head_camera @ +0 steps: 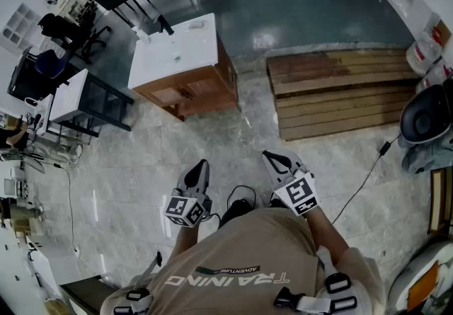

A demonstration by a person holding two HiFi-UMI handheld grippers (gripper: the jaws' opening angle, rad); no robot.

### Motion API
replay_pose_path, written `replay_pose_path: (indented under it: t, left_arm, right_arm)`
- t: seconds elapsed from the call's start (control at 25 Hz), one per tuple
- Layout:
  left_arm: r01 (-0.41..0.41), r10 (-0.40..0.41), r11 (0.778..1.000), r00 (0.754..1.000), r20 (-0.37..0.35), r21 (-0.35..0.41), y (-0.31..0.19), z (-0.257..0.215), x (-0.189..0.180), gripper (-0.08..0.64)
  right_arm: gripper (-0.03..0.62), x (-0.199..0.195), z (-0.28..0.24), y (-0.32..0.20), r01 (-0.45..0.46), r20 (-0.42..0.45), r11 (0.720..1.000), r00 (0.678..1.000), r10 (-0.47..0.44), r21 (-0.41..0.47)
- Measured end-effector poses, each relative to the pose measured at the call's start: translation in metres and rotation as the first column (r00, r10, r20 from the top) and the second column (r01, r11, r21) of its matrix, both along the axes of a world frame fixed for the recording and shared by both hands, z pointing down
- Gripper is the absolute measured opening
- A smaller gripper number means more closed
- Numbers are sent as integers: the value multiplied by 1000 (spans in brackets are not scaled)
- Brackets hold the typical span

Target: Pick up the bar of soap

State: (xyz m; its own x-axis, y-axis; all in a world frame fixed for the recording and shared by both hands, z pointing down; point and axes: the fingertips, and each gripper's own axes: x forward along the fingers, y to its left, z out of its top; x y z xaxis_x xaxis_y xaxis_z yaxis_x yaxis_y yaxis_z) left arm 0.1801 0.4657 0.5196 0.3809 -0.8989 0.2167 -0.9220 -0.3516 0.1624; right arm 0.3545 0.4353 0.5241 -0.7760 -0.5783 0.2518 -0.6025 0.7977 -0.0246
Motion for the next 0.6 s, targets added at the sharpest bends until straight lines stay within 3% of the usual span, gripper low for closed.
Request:
replay_pose_path:
  t: [0.2,0.4,0.6]
  left_arm:
    - [-13,13,999,1000,-1,-35,5,12,10,-8]
    - [22,-23,998,1000,-16,-56,1,15,6,-8]
    - [30,-31,997,999,-20,-71,-3,18,5,-8]
  right_arm:
    - [3,-1,-1,-10,31,-1,999,1000,-31,13]
    - [3,1,5,-22,34,38,999,999,-33,-33]
    - [4,0,12,-24,55,14,998,998,-55,-29]
